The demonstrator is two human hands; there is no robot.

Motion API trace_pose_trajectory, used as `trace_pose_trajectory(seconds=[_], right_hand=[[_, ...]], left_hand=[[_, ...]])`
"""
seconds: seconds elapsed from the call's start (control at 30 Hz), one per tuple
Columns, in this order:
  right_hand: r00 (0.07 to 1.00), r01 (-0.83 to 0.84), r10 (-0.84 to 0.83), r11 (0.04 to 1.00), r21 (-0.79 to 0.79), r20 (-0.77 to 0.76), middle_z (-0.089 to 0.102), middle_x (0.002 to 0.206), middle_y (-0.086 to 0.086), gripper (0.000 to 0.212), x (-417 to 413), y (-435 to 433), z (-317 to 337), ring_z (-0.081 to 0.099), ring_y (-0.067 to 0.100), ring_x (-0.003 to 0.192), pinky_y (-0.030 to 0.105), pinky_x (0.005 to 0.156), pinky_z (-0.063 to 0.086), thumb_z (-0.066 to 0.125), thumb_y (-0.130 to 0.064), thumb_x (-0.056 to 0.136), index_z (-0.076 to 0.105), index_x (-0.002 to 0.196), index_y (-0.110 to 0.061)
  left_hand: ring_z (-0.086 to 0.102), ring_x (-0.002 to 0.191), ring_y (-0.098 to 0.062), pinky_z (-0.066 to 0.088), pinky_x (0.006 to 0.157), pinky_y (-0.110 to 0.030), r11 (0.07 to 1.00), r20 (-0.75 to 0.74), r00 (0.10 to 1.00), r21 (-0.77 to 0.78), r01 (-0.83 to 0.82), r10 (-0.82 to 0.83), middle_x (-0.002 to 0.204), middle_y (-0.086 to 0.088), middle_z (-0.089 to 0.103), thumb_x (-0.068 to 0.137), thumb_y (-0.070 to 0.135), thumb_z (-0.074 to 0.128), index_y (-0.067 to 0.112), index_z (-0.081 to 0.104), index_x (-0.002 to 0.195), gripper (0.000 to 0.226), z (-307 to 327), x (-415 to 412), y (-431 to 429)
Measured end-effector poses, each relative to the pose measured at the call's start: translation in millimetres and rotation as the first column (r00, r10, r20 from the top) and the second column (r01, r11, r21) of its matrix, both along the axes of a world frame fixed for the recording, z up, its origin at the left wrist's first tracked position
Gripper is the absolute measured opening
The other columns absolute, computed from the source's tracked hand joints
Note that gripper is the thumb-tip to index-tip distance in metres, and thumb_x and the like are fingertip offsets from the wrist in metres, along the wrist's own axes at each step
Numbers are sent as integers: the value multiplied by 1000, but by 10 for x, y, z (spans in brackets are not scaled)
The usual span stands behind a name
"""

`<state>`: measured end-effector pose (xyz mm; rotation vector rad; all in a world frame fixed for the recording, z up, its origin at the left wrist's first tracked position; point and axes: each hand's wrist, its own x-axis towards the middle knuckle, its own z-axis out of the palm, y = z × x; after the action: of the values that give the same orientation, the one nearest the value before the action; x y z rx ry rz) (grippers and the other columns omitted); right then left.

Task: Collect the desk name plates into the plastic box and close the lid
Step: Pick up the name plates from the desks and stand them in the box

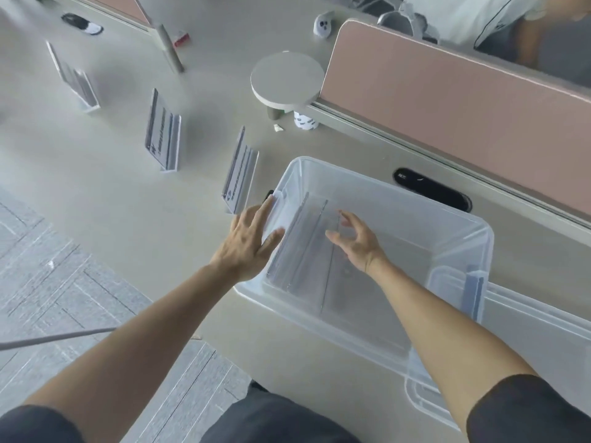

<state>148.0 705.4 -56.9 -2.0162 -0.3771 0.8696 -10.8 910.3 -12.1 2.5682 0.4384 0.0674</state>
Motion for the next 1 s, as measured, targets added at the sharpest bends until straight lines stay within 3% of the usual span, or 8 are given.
trace_pose_trajectory(seconds=[0.07,0.17,0.23,0.33,0.47,0.57,0.77,1.0], right_hand=[[1000,13,-12,999,-37,11,52,136,-2,78,24,0,-18,56,20,117,51,101,48,63,-68,72,46,141,-37],[997,-64,68,991,-114,31,52,137,3,71,80,-52,14,52,19,122,37,100,43,61,-58,87,37,148,-30],[987,-155,160,978,-142,19,47,144,1,86,115,-113,64,49,20,129,39,103,41,63,-64,82,23,152,-33],[935,-343,355,917,-201,23,20,162,-3,116,105,-199,149,37,17,141,46,113,36,75,-63,72,-5,153,-42],[819,-542,574,774,-329,0,-6,166,-4,135,-29,-286,181,24,19,149,41,120,24,81,-59,68,-24,150,-40],[790,-578,612,719,-385,-43,-7,167,-1,144,-138,-323,183,23,20,150,39,120,23,83,-61,64,-34,145,-40],[818,-550,570,737,-393,-78,22,163,10,145,-268,-244,218,37,23,144,40,116,29,80,-63,66,-45,136,-41],[860,-495,505,795,-350,-68,17,165,7,144,-279,-100,171,42,27,141,48,116,33,81,-65,62,-48,126,-56]], left_hand=[[37,117,-20,24,106,-33,998,-14,1000,53,16,-16,135,-4,45,94,63,15,24,14,153,71,-1,7,-6],[40,116,-21,25,106,-35,997,-21,1000,69,22,-21,134,-3,49,93,65,13,27,16,153,71,-22,15,-3],[40,116,-19,24,105,-32,999,-5,1000,38,2,-2,132,-2,51,94,63,18,28,21,152,67,-31,23,3],[40,120,-21,28,102,-33,995,-24,997,-63,-76,74,135,4,53,94,64,24,40,27,147,59,-31,28,11],[37,125,-23,29,92,-33,977,-49,989,-153,-147,141,146,10,45,98,54,35,45,30,145,48,-2,43,-11],[37,126,-24,33,94,-37,977,-53,989,-156,-144,137,147,9,44,97,55,36,46,29,145,49,-10,47,-8],[40,127,-26,38,95,-44,978,-61,988,-141,-151,144,147,7,44,96,55,40,47,28,145,51,-14,44,0],[45,123,-29,41,95,-47,978,-70,988,-145,-149,140,147,8,45,94,56,43,48,28,144,54,-27,51,20]])
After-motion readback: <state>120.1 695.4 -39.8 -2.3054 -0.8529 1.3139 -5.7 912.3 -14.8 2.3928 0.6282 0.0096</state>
